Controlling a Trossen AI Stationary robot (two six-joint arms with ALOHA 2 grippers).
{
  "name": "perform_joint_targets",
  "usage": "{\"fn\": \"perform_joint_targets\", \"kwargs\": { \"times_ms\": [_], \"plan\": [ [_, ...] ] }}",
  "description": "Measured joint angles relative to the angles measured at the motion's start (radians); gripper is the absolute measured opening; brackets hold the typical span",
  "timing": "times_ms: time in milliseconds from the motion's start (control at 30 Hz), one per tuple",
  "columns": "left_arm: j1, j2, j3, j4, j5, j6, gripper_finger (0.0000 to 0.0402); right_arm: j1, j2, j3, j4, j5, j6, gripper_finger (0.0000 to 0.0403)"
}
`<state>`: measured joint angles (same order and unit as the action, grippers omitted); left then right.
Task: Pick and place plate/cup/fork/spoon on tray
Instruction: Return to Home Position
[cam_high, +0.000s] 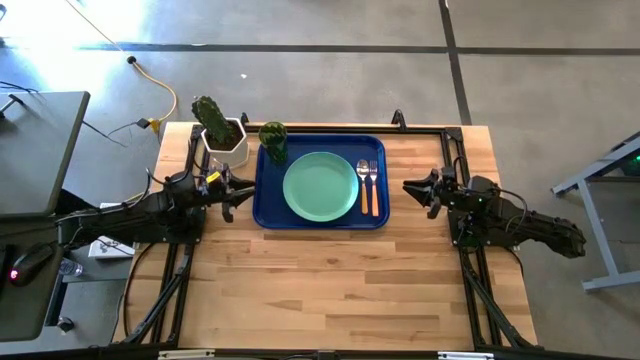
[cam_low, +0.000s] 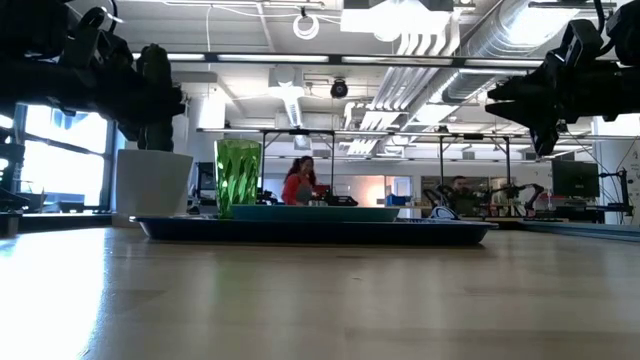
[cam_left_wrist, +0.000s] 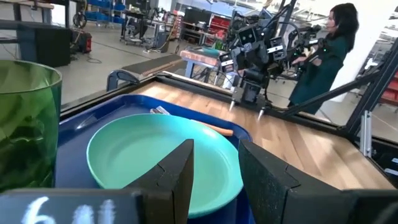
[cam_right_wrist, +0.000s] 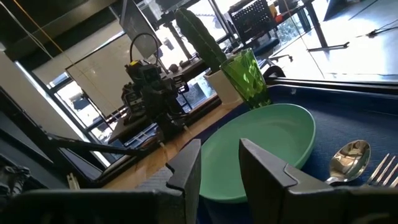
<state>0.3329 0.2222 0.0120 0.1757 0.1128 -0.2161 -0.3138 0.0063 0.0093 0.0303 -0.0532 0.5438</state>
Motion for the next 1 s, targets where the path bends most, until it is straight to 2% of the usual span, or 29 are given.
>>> {"fn": "perform_joint_targets", "kwargs": {
  "times_ms": [1000],
  "plan": [
    [0.000, 0.000, 0.000, -0.003, 0.000, -0.016, 0.0115, 0.000, 0.000, 0.000, -0.005, 0.000, -0.001, 0.0099]
  ]
}}
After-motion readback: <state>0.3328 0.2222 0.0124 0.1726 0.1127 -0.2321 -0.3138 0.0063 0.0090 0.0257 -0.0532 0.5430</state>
